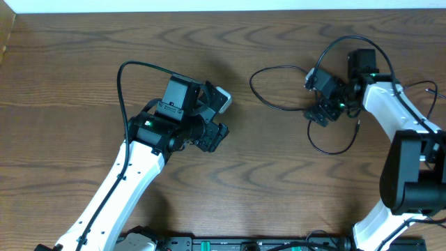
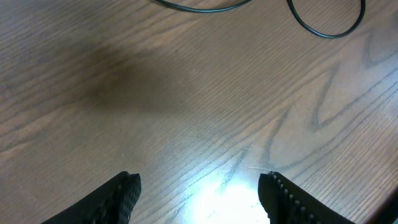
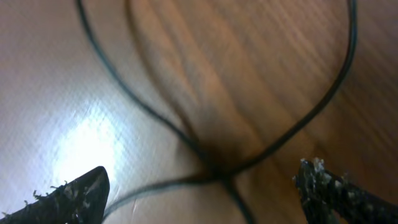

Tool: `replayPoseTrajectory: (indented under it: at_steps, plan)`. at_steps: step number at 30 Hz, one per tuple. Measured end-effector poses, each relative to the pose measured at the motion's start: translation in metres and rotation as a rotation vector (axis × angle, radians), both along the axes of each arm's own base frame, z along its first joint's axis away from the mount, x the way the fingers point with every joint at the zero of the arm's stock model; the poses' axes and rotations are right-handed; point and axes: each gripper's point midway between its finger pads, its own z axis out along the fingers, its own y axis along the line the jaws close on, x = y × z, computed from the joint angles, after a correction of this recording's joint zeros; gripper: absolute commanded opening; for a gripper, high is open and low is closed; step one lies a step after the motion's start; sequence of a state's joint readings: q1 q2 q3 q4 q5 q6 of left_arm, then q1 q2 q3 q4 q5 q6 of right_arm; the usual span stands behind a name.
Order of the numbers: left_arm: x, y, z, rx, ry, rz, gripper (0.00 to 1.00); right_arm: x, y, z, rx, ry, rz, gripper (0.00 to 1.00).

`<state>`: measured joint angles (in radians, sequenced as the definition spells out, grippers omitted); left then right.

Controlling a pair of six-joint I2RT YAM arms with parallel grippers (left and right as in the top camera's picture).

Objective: Untangle cables

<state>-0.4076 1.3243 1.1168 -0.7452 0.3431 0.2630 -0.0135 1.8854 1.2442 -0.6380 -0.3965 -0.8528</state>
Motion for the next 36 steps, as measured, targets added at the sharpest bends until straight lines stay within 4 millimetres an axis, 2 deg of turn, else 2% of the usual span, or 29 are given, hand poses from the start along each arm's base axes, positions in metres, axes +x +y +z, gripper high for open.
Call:
replayPoseTrajectory:
  at_steps: [4, 8, 21, 29, 36]
  plan:
    - [-0.001, 0.0, -0.001, 0.002, 0.005, 0.0, 0.66, 0.012, 0.004, -0.007, 0.029, -0.009, -0.056, 0.99]
    - [-0.001, 0.001, -0.001, 0.003, 0.007, 0.0, 0.66, 0.014, 0.004, -0.01, 0.046, 0.009, -0.099, 0.99]
    - [-0.001, 0.001, -0.001, 0.003, 0.006, 0.0, 0.66, 0.008, 0.014, -0.032, 0.068, 0.103, -0.16, 0.99]
    - [-0.001, 0.001, -0.001, 0.003, 0.006, 0.0, 0.66, 0.01, 0.014, -0.034, 0.05, 0.09, -0.16, 0.99]
    - [-0.001, 0.001, -0.001, 0.003, 0.007, 0.0, 0.66, -0.004, 0.013, -0.037, 0.026, 0.129, -0.104, 0.99]
